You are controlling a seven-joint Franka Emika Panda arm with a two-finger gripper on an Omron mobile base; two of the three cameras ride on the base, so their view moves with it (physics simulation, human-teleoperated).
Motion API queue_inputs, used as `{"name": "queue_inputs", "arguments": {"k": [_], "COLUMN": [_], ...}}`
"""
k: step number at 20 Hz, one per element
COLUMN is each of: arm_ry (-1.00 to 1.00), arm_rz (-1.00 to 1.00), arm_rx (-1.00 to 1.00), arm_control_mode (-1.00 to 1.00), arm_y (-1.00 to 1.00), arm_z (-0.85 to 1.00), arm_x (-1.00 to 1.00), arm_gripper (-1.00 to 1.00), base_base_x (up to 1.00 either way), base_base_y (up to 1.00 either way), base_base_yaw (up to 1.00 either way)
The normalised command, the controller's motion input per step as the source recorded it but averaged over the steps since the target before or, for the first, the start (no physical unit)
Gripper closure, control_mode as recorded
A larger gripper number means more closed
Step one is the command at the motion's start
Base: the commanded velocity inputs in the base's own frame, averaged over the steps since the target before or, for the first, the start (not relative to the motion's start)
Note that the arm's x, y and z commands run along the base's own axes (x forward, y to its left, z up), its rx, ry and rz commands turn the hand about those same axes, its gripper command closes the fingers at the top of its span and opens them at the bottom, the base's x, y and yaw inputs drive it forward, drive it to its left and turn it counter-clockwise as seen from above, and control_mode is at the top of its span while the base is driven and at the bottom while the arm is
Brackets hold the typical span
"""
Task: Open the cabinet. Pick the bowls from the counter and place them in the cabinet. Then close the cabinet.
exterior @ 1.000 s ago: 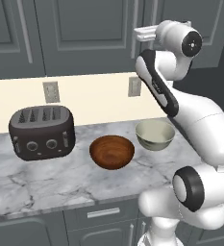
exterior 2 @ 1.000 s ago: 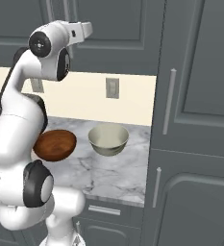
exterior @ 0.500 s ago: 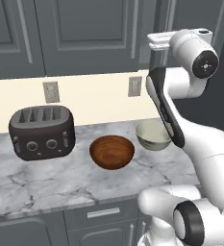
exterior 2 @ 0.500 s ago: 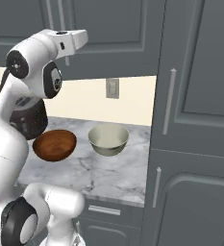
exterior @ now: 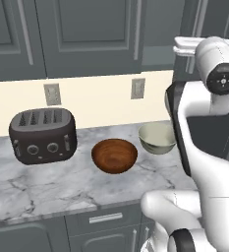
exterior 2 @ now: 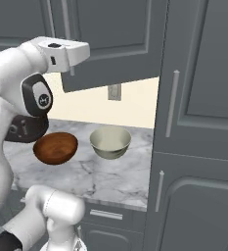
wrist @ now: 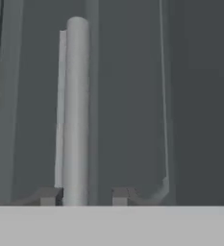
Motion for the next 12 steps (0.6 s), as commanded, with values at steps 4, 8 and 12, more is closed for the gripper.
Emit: {"name": "queue_inputs", "arguments": {"k": [4,8,12], "arm_ry": [0.0,-0.03,0.0], "arm_rz": [-0.19,-0.05,0.0], "arm_rx": [0.12,0.05,0.0], "arm_control_mode": [-1.0,-1.0,-1.0], "arm_y": [-0.79,-0.21,0.01], "arm_z": [0.01,0.01,-0.04], "arm_x": [-1.0,-0.43,-0.56], "arm_gripper": [1.0,-1.0,-1.0], "base_base_x": [0.0,0.0,0.0], "base_base_y": [0.0,0.0,0.0], "base_base_yaw": [0.0,0.0,0.0]}}
